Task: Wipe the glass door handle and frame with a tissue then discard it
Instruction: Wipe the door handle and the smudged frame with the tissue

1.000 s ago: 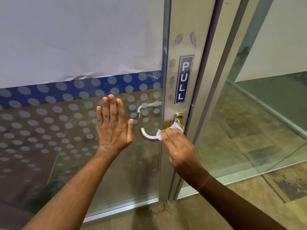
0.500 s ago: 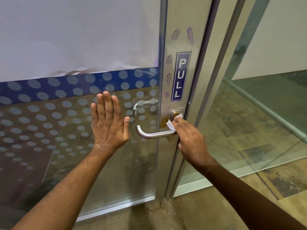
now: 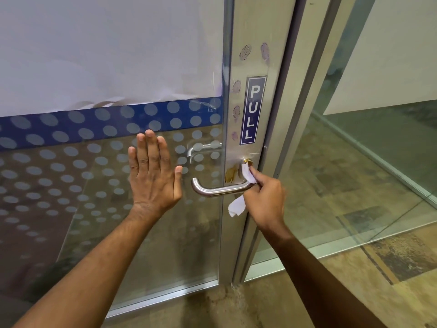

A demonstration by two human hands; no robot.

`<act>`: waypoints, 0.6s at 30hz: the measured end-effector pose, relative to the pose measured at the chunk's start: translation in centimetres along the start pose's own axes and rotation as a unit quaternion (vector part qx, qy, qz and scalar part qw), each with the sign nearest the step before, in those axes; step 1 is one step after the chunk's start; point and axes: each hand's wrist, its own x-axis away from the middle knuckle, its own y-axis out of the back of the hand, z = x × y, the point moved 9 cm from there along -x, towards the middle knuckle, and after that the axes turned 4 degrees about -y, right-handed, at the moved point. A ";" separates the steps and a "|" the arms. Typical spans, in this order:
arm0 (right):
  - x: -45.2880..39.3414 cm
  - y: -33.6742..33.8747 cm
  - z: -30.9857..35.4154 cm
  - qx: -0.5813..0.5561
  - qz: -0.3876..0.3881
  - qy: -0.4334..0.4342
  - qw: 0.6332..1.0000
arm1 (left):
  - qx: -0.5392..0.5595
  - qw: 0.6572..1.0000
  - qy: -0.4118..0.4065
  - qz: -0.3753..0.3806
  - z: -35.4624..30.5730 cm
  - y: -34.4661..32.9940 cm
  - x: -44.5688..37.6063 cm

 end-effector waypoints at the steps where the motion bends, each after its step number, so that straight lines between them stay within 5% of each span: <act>1: -0.2 -0.5 -1.0 -0.031 0.025 -0.043 0.998 | 0.000 1.000 0.002 0.002 0.0 0.0 0.0; 6: 0.0 0.7 -3.8 -0.137 -0.011 -0.138 0.981 | 0.002 1.000 -0.002 0.002 0.0 0.1 0.0; 14: -0.3 3.9 0.0 0.006 -0.086 0.043 0.995 | 0.006 1.000 0.001 0.005 0.1 0.0 0.0; 18: -0.6 4.2 2.1 0.072 -0.055 0.131 0.987 | 0.005 1.000 -0.001 0.010 0.1 0.0 0.0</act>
